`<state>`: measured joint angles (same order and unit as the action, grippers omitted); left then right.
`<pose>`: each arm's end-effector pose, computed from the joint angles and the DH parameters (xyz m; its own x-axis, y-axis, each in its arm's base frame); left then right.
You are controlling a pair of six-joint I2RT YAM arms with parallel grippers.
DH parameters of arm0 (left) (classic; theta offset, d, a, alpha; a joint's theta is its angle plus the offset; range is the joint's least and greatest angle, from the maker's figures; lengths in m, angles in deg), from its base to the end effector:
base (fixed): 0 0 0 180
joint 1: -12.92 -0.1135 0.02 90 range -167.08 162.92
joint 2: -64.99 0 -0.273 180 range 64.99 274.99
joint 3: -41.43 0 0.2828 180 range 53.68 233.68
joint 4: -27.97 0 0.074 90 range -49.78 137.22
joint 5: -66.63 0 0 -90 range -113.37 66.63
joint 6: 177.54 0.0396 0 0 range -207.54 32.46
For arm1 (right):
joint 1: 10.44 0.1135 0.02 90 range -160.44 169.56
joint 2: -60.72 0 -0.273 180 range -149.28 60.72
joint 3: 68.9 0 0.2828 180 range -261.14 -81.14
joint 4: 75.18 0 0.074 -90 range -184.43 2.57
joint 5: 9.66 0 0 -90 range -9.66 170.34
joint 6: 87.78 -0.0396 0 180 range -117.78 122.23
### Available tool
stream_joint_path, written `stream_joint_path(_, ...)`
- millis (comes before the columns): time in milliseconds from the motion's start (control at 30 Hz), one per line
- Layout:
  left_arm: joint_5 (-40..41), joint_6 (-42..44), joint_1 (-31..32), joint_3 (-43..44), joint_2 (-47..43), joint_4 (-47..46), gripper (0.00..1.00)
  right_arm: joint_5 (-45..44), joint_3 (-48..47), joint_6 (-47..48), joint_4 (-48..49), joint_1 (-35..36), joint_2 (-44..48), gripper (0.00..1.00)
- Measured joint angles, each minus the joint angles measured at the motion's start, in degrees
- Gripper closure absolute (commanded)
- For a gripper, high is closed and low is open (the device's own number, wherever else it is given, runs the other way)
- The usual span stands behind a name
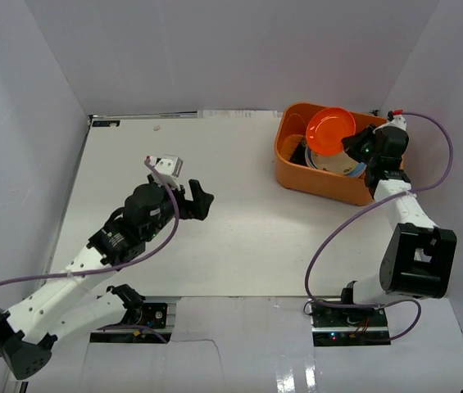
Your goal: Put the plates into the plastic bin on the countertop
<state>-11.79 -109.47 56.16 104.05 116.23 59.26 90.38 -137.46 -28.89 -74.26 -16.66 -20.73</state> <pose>0.1747 -0.1534 0.3438 -0.4294 -0.0984 -0.8977 0.4024 0.8691 -0.2877 0.3642 -0.0328 0.2969 -0.2090 0.5346 -0.8189 0.0527 0.8423 0.5364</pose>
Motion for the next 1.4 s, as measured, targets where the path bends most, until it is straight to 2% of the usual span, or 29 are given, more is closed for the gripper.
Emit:
stream_joint_path(200, 6.5, 3.2, 0.0, -7.3, -8.7, -0.6, 0.03, -6.7, -0.9, 1.2, -5.1, -1.3, -4.7, 0.9)
stream_joint_path(300, 7.5, 4.4, 0.0, -8.8, -8.5, -0.7, 0.03, -9.2, -2.2, 1.6, -6.9, -1.6, -6.5, 0.83)
stream_joint_path(333, 7.5, 4.7, 0.0, -8.9, -8.3, -0.7, 0.03, -9.8, -2.4, 1.6, -7.2, -1.6, -6.9, 0.7)
stream_joint_path(400, 7.5, 5.0, 0.0, -9.0, -8.0, -0.7, 0.03, -11.1, -3.1, 1.5, -8.0, -1.7, -7.6, 0.5)
stream_joint_path(433, 7.5, 5.1, 0.0, -9.0, -8.0, -0.7, 0.03, -11.6, -3.8, 1.6, -8.7, -1.7, -7.9, 0.27)
stream_joint_path(500, 7.5, 5.2, 0.0, -9.0, -8.2, -0.7, 0.03, -13.1, -4.9, 2.1, -9.8, -1.7, -8.1, 0.01)
stream_joint_path(533, 7.5, 5.2, 0.0, -9.0, -8.3, -0.7, 0.03, -13.8, -5.4, 2.7, -10.4, -1.7, -8.0, 0.1)
stream_joint_path(767, 7.7, 5.1, 0.0, -9.1, -9.1, -0.7, 0.03, -16.5, -7.2, 4.2, -13.5, -1.7, -5.1, 0.1)
stream_joint_path(933, 7.8, 5.1, 0.0, -9.1, -9.1, -0.6, 0.03, -15.6, -5.9, 3.8, -13.4, -1.6, 3.8, 0.1)
stream_joint_path(1133, 7.8, 4.7, 0.0, -9.1, -9.4, -0.6, 0.02, -5.0, 3.6, 0.5, -7.9, -0.1, 19.7, 0.1)
stream_joint_path(1267, 6.8, 4.0, 0.0, -8.3, -12.2, 0.0, 0.02, 3.9, 10.5, -0.7, -5.7, 6.7, 31.3, 0.1)
stream_joint_path(1400, 4.7, 3.6, 0.0, -5.6, -17.7, -0.6, 0.02, 9.8, 11.8, -0.1, -5.6, 10.5, 44.4, 0.1)
